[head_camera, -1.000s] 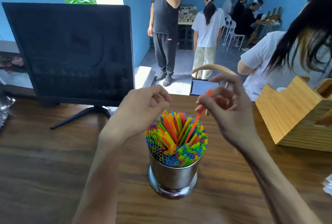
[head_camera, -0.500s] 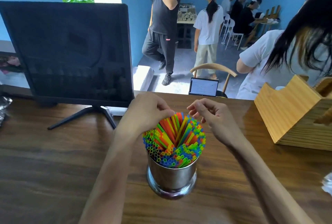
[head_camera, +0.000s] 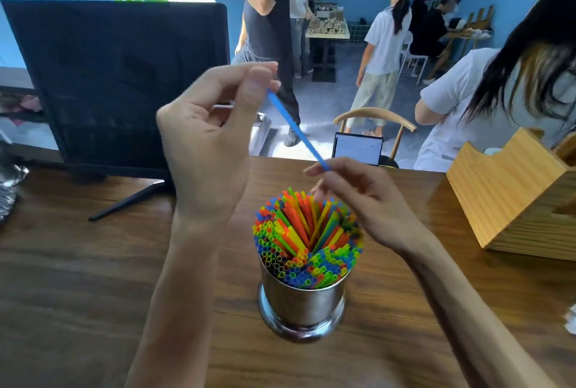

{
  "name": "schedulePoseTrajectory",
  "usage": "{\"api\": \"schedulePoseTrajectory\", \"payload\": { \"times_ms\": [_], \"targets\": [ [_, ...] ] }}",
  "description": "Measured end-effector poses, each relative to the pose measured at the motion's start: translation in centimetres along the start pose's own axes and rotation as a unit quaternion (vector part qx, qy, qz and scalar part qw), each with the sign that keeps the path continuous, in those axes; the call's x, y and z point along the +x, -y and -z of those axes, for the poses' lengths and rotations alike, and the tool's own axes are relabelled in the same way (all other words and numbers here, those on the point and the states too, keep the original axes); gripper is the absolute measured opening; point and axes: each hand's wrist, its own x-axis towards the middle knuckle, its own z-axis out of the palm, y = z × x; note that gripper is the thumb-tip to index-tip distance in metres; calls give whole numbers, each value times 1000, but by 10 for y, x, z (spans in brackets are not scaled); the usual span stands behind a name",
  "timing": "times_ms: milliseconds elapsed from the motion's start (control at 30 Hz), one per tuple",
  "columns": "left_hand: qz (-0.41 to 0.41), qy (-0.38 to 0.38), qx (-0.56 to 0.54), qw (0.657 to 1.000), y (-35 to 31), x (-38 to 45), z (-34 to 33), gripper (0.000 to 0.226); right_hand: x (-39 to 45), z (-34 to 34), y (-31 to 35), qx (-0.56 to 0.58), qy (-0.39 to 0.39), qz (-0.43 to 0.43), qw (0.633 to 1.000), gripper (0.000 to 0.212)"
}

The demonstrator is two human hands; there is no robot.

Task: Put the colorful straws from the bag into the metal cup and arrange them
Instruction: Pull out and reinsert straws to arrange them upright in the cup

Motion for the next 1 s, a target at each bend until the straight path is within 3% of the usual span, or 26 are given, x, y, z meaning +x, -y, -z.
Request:
{"api": "schedulePoseTrajectory", "payload": {
  "times_ms": [100,200,333,433,500,600,700,733,867,1000],
  "targets": [
    [26,20,35,999,5,-2,17,9,-1,18,3,125,-115,3,986,9],
    [118,152,129,973,17,-5,37,13,-2,38,4,252,-190,-11,949,22],
    [199,425,186,863,26,-9,38,4,1,41,12,273,-200,21,941,35],
    [195,519,219,803,30,-17,28,4,2,32,16,209,-195,40,957,20],
    [180,507,250,805,34,-19,25,3,1,26,17,118,-188,71,972,26],
    [169,433,276,841,41,-20,22,8,-5,12,10,23,-133,61,989,39],
    [163,387,257,870,42,-21,13,6,-9,3,-2,-142,-37,34,989,4],
    [162,381,249,875,42,-22,10,7,-8,3,-5,-171,-16,29,985,9],
    [159,366,237,886,42,-25,5,10,-2,13,-5,-180,-58,-39,981,22],
    [161,375,244,880,45,-28,3,11,-1,21,-13,-219,23,-150,964,39]
  ]
}}
